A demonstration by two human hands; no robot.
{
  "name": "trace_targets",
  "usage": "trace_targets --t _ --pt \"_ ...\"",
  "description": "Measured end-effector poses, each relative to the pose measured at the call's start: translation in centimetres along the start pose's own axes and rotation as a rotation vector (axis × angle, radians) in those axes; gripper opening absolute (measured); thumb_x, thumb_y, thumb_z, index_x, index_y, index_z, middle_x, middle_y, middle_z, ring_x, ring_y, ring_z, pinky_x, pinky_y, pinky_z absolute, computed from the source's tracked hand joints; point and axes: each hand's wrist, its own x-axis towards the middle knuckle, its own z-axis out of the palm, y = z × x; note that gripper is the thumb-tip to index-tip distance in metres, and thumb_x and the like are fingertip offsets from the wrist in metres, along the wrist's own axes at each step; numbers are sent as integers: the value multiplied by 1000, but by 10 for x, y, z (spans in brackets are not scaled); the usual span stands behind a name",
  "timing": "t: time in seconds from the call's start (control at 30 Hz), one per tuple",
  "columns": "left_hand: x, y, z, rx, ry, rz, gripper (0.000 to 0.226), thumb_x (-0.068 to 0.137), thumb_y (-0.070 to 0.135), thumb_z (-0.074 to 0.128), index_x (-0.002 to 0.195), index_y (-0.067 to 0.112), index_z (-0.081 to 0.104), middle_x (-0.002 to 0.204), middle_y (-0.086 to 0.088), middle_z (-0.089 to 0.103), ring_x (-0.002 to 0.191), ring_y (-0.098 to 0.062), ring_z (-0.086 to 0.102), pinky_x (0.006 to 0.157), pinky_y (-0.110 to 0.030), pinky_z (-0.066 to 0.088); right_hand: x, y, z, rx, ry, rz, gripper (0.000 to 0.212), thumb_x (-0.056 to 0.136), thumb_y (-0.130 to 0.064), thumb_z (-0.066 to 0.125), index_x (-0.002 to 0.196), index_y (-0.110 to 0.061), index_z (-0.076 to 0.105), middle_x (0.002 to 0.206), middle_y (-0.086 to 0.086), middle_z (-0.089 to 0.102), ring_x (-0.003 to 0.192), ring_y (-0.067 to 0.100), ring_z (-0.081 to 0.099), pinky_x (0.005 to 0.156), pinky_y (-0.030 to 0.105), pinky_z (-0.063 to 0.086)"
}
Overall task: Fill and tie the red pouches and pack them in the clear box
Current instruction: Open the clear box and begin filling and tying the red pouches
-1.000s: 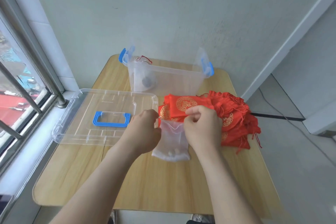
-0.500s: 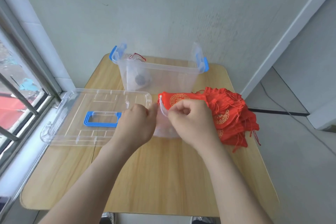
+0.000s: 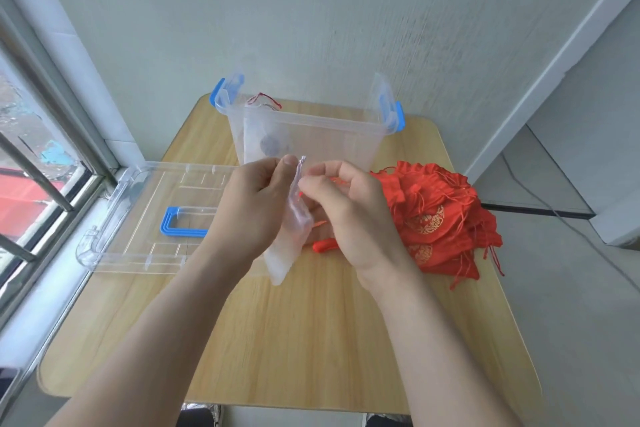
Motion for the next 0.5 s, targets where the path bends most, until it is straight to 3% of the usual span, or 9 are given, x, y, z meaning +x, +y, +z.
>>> trace_targets --t 0.07,0.17,0.23,0.3,0.37,0.43,0.5 --pt "-1 -2 -2 20 -37 11 59 111 43 49 84 -9 55 69 -8 49 63 -15 44 61 -31 35 4 2 2 19 54 3 17 101 -24 69 115 -15 73 82 7 79 71 23 75 51 25 53" --pt "-1 -5 -6 80 -48 42 59 110 46 51 83 -5 61 66 -12 53 62 -15 44 60 -33 36 12 9 5 18 93 -55 11 100 -16 72 107 -17 81 94 9 82 85 13 76 76 24 63" --pt "-1 -6 -9 94 -61 61 59 109 48 50 84 -3 65 72 -23 62 62 -17 47 60 -36 39 14 12 7 38 84 -57 11 100 -12 72 103 -16 82 100 11 82 88 14 74 89 31 62" --pt "-1 -6 -11 106 -80 70 60 109 50 49 85 -3 66 75 -27 63 61 -19 49 59 -40 41 15 12 7 78 88 -54 11 100 -9 71 104 -9 82 98 7 83 88 16 73 87 31 62" --pt "-1 -4 -13 135 -102 77 62 110 49 50 84 -6 62 67 -24 54 57 -19 44 55 -39 38 17 13 6 112 118 -41 13 100 -13 71 95 -5 80 83 3 76 79 20 67 78 33 58" --pt "-2 -3 -14 147 -115 84 62 109 48 50 85 -8 60 64 -16 45 57 -18 40 54 -35 35 19 12 5 163 158 -18 19 100 -19 72 85 -8 75 76 4 63 73 20 60 74 40 52" --pt "-3 -1 -15 112 -121 75 60 109 48 49 88 -6 64 68 -14 46 60 -18 43 54 -34 37 22 13 4 198 200 -22 19 102 -22 70 87 -11 74 80 5 66 70 20 63 71 41 53"
